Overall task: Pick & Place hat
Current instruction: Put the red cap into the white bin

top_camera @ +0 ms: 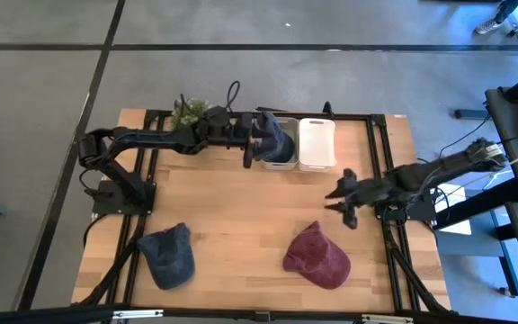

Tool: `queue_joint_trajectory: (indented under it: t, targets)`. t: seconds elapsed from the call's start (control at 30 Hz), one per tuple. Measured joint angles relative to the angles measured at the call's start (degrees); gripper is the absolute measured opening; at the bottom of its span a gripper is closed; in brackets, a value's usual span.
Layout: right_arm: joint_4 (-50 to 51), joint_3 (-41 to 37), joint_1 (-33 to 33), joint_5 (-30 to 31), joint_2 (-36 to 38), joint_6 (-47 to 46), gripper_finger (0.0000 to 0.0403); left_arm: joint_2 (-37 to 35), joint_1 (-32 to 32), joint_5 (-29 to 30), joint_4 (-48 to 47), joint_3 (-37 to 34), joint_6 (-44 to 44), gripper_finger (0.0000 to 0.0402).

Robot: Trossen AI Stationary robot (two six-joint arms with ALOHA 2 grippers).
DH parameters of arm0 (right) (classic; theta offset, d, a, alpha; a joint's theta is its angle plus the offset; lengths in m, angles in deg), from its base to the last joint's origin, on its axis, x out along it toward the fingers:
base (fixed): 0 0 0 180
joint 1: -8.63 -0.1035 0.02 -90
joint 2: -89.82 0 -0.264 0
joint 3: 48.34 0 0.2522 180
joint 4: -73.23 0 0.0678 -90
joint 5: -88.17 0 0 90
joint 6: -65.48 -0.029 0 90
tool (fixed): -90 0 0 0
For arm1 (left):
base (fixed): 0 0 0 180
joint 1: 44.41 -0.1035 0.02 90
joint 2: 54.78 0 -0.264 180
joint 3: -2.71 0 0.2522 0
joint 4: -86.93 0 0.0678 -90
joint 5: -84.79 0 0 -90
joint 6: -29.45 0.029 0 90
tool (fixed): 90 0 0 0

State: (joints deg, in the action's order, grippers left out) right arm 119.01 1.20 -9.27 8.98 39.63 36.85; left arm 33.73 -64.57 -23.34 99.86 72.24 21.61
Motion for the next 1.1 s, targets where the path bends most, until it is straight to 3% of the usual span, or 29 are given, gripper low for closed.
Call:
queue_joint_trajectory:
  t: [0.3, 0.5, 0.97, 1.1]
  targets:
    - [1.3, 5.6, -2.5, -13.4, -19.3, -22.0, 0.0156, 0.0, 3.7, 0.0, 0.0, 0.0, 4.3, 0.0198]
    - [-3.7, 6.3, -5.1, -14.0, -25.7, -28.0, 0.0156, 0.0, 3.7, 0.1, -1.4, 0.0, 4.9, 0.0195]
    - [-6.2, 6.4, -6.4, -13.2, -35.6, -26.4, 0.0156, 0.0, 3.5, 0.1, -4.7, 0.0, 5.5, 0.0196]
    - [-6.2, 6.4, -6.4, -13.3, -36.3, -25.3, 0.0132, 0.0, 3.5, 0.1, -4.7, 0.0, 5.6, 0.0198]
